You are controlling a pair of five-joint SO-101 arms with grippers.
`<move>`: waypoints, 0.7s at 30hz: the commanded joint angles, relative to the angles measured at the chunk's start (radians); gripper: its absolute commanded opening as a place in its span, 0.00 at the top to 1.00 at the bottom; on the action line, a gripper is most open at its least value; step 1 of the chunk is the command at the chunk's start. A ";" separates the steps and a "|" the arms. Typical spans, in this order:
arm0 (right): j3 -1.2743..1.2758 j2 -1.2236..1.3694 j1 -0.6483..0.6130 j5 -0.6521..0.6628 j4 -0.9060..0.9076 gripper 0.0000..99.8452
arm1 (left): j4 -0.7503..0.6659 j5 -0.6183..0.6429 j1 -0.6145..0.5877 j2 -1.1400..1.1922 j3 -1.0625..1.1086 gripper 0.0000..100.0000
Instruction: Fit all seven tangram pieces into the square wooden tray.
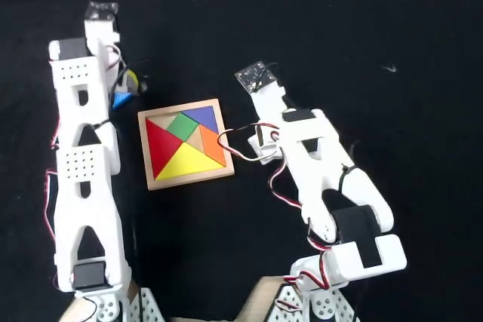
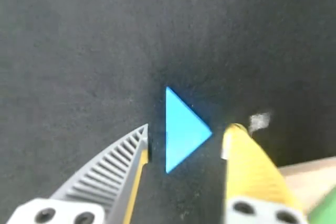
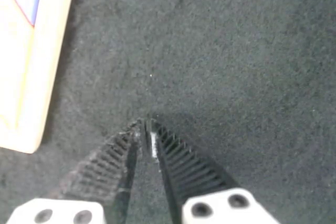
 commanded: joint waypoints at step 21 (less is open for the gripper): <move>-0.050 0.004 0.008 0.009 -0.009 0.99 | -0.032 -0.011 0.031 0.052 -0.041 0.72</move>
